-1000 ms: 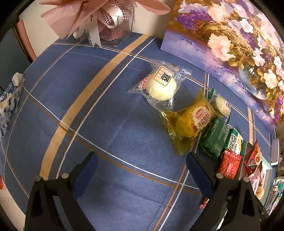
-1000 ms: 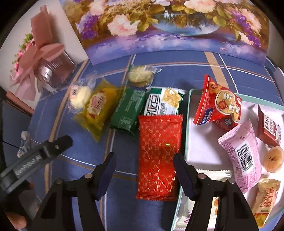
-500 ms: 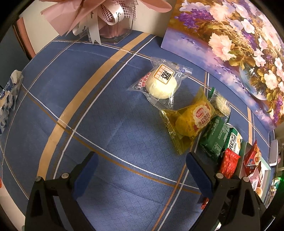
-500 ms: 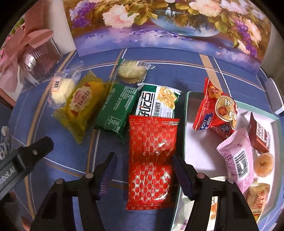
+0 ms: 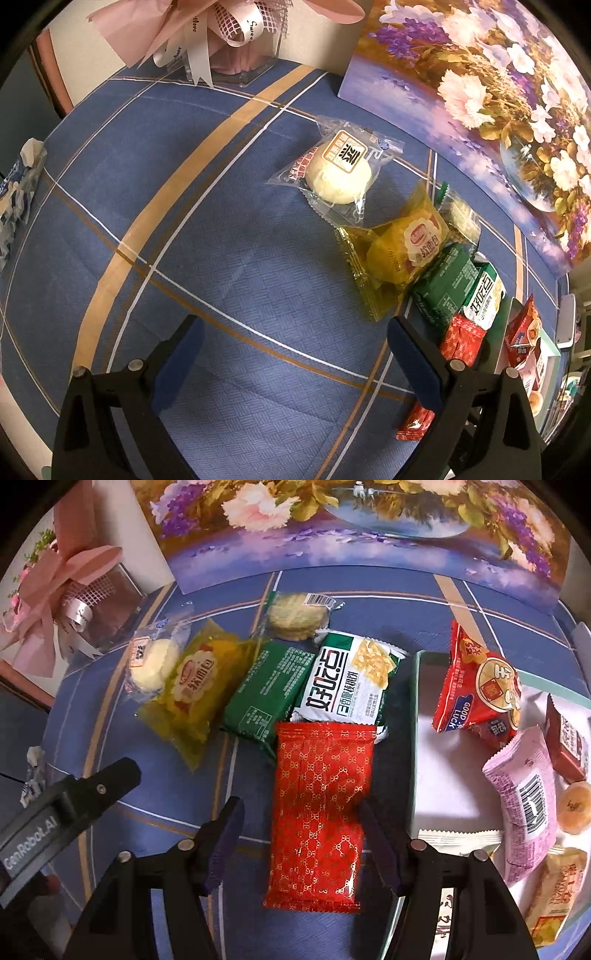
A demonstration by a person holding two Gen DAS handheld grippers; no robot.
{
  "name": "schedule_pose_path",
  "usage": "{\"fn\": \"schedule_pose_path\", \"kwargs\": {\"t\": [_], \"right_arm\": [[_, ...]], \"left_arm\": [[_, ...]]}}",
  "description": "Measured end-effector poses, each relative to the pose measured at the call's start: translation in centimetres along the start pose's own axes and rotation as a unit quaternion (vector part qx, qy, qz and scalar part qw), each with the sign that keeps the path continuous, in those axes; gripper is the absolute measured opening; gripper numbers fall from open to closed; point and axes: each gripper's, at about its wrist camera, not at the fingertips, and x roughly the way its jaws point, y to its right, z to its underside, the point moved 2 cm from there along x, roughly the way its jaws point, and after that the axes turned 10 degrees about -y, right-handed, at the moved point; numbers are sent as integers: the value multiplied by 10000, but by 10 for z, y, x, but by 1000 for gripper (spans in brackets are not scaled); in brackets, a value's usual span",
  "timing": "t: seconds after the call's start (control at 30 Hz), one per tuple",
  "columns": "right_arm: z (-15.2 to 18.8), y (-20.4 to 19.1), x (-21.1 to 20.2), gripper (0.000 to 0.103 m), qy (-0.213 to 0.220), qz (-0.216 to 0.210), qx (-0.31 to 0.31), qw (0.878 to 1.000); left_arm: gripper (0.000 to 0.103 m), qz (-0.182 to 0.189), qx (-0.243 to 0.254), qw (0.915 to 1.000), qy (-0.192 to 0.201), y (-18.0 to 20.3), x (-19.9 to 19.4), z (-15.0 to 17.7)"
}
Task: Organize snacks
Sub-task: 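Grasp the red patterned packet with the right tool while the left tool approaches the yellow bread packet, then grasp the yellow bread packet with the left tool while the right tool lifts the red packet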
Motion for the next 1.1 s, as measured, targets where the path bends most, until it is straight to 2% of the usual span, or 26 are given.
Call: {"fn": "schedule_pose_path", "kwargs": {"t": [0.03, 0.07, 0.33, 0.4, 0.53, 0.73, 0.87, 0.97, 1.03, 1.1], "right_arm": [[1, 1, 1, 68, -23, 69, 16, 10000], [1, 2, 2, 64, -54, 109, 26, 9999], [5, 1, 16, 62, -303, 211, -25, 9993], [4, 1, 16, 55, -280, 223, 0, 9994], [1, 4, 16, 48, -243, 117, 100, 9996], [-1, 13, -1, 46, -134, -117, 164, 9997], [-3, 20, -23, 46, 69, -283, 234, 9993], [-8, 27, -34, 46, 241, -308, 304, 9988], [-11, 32, -36, 46, 287, -333, 374, 9983], [-14, 40, -36, 46, 305, -354, 447, 9979]], "left_arm": [[99, 1, -4, 10000, -5, 0, 0, 0], [99, 3, -9, 10000, -14, 0, 1, 0], [99, 56, 20, 9999, -102, -1, 7, -4], [99, 79, 87, 9999, -113, 0, 7, -6], [99, 93, 205, 9997, -132, 1, 6, -9], [99, 14, 590, 9982, -111, 16, 2, -18], [99, 101, 1055, 9944, 8, 34, -5, -26], [91, 299, 1331, 9906, 42, 48, -6, -34], [79, 415, 1509, 9877, -24, 58, -4, -40], [76, 416, 1685, 9848, -15, 67, -3, -43]]}}
